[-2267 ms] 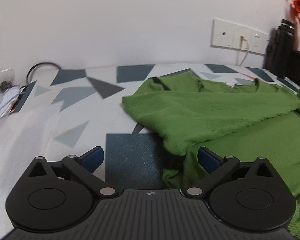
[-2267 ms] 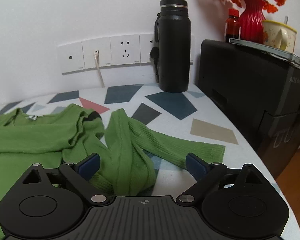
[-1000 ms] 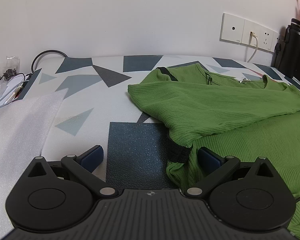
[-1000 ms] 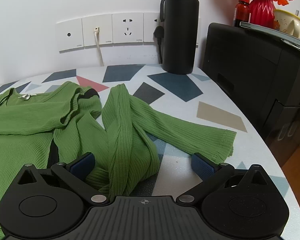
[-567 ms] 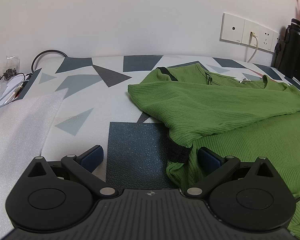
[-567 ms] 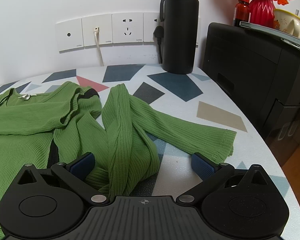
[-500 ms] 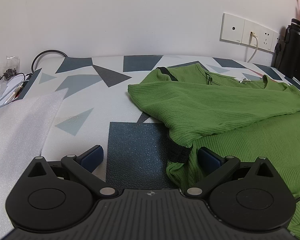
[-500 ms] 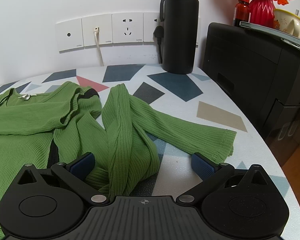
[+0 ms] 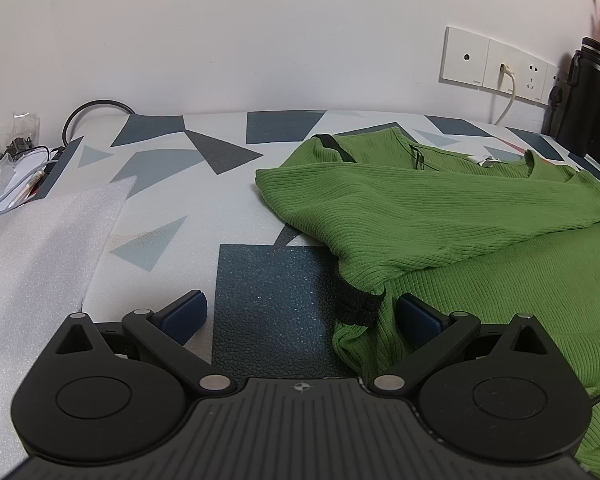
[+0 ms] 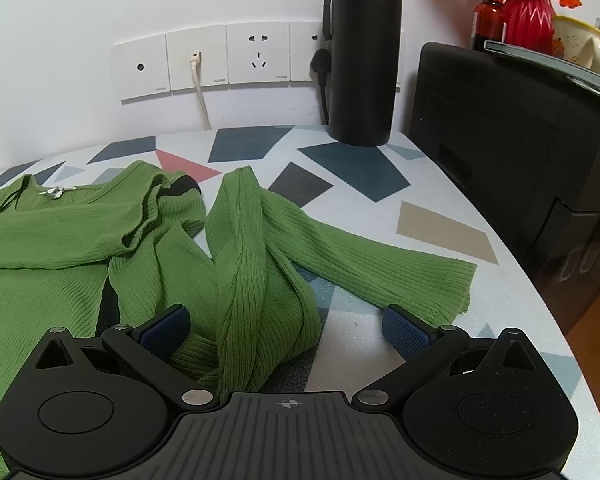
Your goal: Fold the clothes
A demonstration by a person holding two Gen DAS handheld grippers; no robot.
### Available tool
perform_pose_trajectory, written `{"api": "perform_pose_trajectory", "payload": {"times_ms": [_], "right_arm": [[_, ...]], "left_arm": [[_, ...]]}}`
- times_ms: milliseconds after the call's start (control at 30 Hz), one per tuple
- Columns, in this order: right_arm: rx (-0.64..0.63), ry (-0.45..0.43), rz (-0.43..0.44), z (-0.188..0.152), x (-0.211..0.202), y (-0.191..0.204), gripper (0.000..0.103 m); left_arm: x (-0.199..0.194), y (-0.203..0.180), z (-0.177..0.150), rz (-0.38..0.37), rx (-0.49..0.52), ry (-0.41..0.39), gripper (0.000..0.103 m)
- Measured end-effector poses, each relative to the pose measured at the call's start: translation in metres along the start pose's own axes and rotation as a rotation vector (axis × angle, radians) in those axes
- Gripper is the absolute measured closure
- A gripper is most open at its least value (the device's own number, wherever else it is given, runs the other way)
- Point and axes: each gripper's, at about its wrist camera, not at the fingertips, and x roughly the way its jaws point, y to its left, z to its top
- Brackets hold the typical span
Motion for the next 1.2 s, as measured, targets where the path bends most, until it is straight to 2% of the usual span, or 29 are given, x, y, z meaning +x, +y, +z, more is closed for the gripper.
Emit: {"api": "perform_pose_trajectory", "payload": {"times_ms": [233, 267, 367, 433, 533, 733, 800, 833, 867, 900, 933, 1000, 1067, 1200], "right_arm": [[0.013, 0.058, 0.049, 0.008, -0.006, -0.005, 0.001], [0.034, 0.053, 0.067, 0.01, -0.009, -0.009, 0.001], [0.145, -0.048, 0.092, 0.023, -0.028, -0.027, 0.002], [0.223, -0.102, 0.058, 0.033, -0.037, -0.041, 0.005], [0.274, -0.081, 0.001, 0.042, -0.032, -0.056, 0.01], [0.19, 0.0, -0.082, 0.039, 0.0, -0.059, 0.013], [0.175, 0.022, -0.088, 0.034, 0.009, -0.057, 0.029], [0.172, 0.029, -0.092, 0.032, 0.012, -0.058, 0.032], [0.159, 0.012, -0.1, 0.029, 0.011, -0.056, 0.04], [0.141, 0.005, -0.099, 0.027, 0.011, -0.055, 0.055], [0.136, 0.004, -0.091, 0.026, 0.009, -0.054, 0.063], [0.139, 0.005, -0.051, 0.025, 0.005, -0.052, 0.096], [0.158, 0.01, 0.016, 0.023, -0.001, -0.051, 0.096], [0.078, -0.001, 0.088, 0.018, -0.02, -0.029, 0.096]], "left_arm": [[0.0, 0.001, 0.0, -0.001, -0.001, -0.001, 0.0], [0.0, 0.001, 0.0, -0.002, -0.001, -0.001, 0.0], [0.0, 0.001, -0.001, -0.002, -0.001, -0.001, 0.0], [0.0, 0.001, -0.001, -0.002, -0.001, -0.001, 0.0], [0.0, 0.001, -0.001, -0.003, -0.001, -0.001, 0.0], [0.0, 0.0, -0.001, -0.003, -0.001, -0.001, 0.0], [0.0, 0.0, -0.001, -0.003, -0.001, -0.001, 0.001], [0.0, 0.0, -0.001, -0.003, -0.001, -0.001, 0.0], [0.0, 0.0, -0.001, -0.003, -0.001, -0.001, 0.0], [0.0, 0.0, -0.001, -0.003, -0.001, -0.001, 0.0], [0.0, 0.0, -0.001, -0.003, -0.002, -0.001, 0.0], [0.0, 0.0, -0.001, -0.003, -0.001, -0.001, 0.0], [0.0, 0.0, -0.001, -0.003, -0.001, -0.001, 0.0], [0.0, 0.0, -0.001, -0.003, -0.001, -0.001, 0.0]]}}
